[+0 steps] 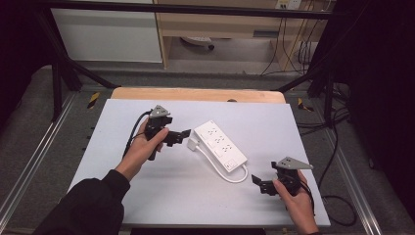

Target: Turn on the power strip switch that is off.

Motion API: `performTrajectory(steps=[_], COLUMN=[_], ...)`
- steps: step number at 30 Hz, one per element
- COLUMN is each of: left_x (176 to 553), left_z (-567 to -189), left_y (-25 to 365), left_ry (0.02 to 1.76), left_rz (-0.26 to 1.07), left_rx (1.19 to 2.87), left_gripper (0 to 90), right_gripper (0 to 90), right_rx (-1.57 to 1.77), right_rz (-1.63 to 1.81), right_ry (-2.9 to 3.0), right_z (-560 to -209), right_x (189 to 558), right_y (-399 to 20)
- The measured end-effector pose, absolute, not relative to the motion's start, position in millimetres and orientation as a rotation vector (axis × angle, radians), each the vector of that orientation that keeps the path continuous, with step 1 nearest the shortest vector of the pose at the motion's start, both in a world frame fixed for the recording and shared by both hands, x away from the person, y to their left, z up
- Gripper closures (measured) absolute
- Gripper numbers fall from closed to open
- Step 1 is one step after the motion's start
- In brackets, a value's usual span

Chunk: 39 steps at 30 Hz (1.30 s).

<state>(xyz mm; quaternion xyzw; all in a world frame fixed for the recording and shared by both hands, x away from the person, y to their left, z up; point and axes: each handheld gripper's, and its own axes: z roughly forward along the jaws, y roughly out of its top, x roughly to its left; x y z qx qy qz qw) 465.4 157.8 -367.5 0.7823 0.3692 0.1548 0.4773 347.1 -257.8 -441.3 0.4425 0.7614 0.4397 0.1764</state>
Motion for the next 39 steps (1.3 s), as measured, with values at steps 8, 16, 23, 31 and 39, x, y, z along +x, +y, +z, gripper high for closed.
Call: performTrajectory(steps=[8, 16, 23, 31, 39], left_x=[445.4, 422.2, 397.0, 368.1, 344.9], left_z=[-363.3, -361.8, -363.5, -377.7, -392.4], left_y=[182.4, 210.6, 233.7, 255.7, 280.4], left_ry=[0.919, 0.951, 0.953, 0.981, 1.039], left_rz=[0.401, 0.411, 0.437, 0.449, 0.482], left_rx=[1.886, 1.822, 1.774, 1.733, 1.662], left_gripper=[7.9, 8.4, 7.8, 8.1, 8.4], right_gripper=[2.6, 2.6, 2.6, 2.7, 2.7], right_rx=[1.257, 1.261, 1.267, 1.265, 1.268], right_rz=[1.255, 1.254, 1.253, 1.246, 1.251], right_ry=[2.146, 2.151, 2.147, 2.148, 2.136], right_z=[-440.8, -441.0, -440.6, -441.4, -441.2], right_x=[347.1, 347.4, 348.0, 347.7, 347.6], right_y=[-258.6, -258.4, -258.5, -259.9, -262.9])
